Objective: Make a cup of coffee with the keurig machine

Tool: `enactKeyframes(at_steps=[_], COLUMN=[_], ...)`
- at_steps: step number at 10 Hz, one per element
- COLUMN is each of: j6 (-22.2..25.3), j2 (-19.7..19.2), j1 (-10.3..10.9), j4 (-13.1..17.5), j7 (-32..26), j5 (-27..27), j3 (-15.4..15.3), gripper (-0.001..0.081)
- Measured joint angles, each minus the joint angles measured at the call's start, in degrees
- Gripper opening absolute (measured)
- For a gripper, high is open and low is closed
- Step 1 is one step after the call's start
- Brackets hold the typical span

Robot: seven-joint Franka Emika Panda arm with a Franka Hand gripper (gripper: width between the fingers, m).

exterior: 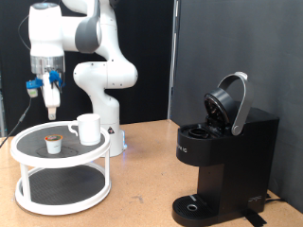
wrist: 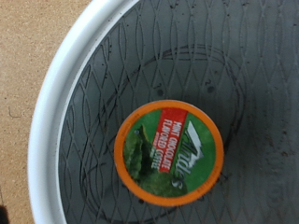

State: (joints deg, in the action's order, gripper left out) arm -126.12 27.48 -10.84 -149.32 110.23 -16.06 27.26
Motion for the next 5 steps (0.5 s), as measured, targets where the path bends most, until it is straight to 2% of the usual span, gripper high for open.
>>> enactKeyframes(at_steps=[5], j6=[-10.7], j2=[-3.6], j1=[-1.2], j4=[-5.2], j7=[1.1], j5=[-2.0], j3=[0.0], gripper=[0.0734])
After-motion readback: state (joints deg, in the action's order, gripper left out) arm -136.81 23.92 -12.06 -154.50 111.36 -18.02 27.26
